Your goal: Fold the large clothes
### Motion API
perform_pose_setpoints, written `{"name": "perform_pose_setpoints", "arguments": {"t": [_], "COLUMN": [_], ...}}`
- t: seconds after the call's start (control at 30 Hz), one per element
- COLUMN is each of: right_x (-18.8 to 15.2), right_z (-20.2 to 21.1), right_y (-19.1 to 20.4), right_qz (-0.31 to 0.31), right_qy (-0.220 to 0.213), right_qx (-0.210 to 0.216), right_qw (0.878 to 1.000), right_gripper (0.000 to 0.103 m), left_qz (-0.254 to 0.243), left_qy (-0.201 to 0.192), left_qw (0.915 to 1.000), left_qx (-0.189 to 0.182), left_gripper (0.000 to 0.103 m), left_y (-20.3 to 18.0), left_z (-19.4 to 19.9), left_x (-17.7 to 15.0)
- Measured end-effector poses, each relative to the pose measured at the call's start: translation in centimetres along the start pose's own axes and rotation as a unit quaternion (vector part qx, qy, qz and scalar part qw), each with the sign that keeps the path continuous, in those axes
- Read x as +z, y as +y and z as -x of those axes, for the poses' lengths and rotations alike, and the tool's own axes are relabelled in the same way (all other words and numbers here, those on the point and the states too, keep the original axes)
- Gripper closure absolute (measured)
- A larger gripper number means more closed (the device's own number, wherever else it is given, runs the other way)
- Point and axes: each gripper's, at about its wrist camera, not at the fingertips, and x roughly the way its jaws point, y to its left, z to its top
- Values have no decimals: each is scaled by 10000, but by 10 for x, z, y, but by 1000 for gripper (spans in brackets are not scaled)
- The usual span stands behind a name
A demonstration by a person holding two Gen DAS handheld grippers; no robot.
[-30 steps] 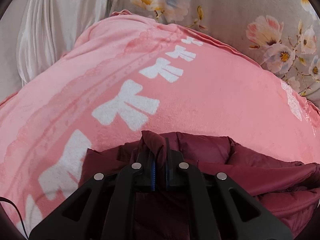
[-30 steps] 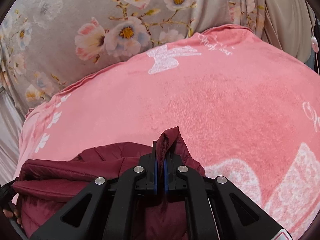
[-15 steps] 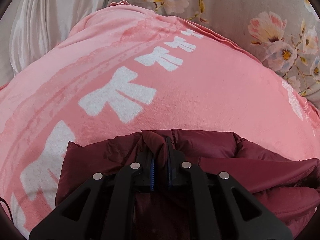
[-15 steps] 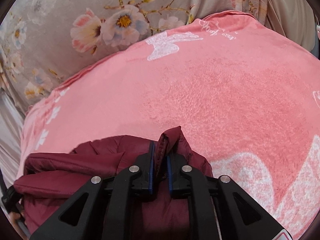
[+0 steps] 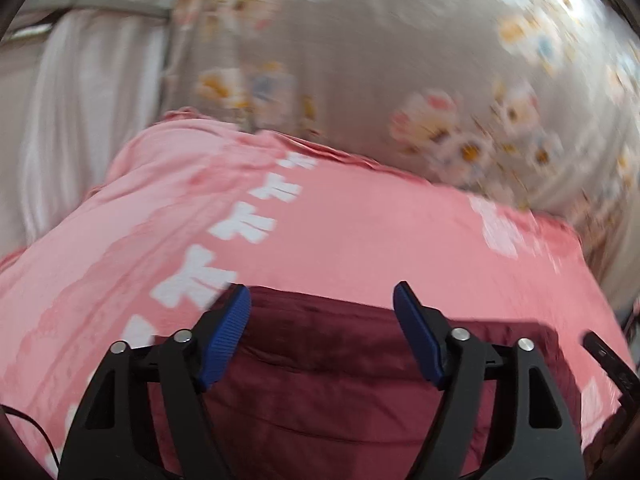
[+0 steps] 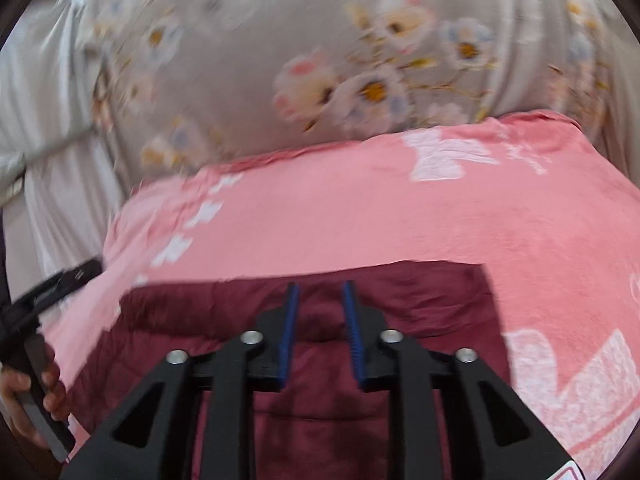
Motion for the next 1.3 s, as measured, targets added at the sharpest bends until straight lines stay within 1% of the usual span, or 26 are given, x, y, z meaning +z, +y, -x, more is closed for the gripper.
{"name": "perform_pose_setpoints", "arguments": {"t": [0.03,0.07,0.1,0.17,0.2,0.27,0.37,0.5,0.6,0.7,0.83,1.1,1.27,1.3], "right_x": [-3,-7,-8,-10,-10,-12,-14,-21,-27,-31,-35,-38,-37,-36], "right_z": [-8,-12,-20,-36,-41,-57,-81,-103,-114,-122,-128,-132,-131,-128], "right_y": [13,21,29,43,45,54,55,48,38,34,35,36,33,34], "right_qz": [204,310,380,499,534,636,659,523,263,174,179,230,134,133], "right_qy": [82,151,245,431,477,642,882,1117,1218,1304,1364,1350,1323,1310], "right_qx": [-8,25,88,149,138,140,82,18,92,99,45,20,153,127], "right_qw": [9998,9994,9989,9977,9973,9958,9939,9924,9922,9913,9905,9906,9910,9912], "right_gripper": [96,98,100,101,101,101,101,103,103,103,103,103,103,103], "left_qz": [-138,-287,-354,-404,-442,-505,-552,-418,-264,-236,-343,-319,-335,-347], "left_qy": [112,289,413,698,827,910,1019,1223,1280,1279,1222,1208,1216,1221], "left_qw": [9998,9991,9984,9964,9953,9944,9933,9916,9914,9915,9918,9921,9919,9918], "left_qx": [-62,-124,-165,-244,-238,-157,-16,106,79,69,140,120,138,155], "left_gripper": [38,41,42,46,46,47,47,47,47,47,47,47,47,47], "left_y": [-12,-26,-34,-45,-50,-56,-60,-54,-46,-44,-48,-45,-45,-45], "left_z": [-8,-21,-29,-50,-60,-71,-89,-112,-120,-127,-131,-134,-134,-134], "left_x": [-3,-7,-12,-21,-26,-31,-34,-42,-48,-54,-59,-62,-62,-62]}}
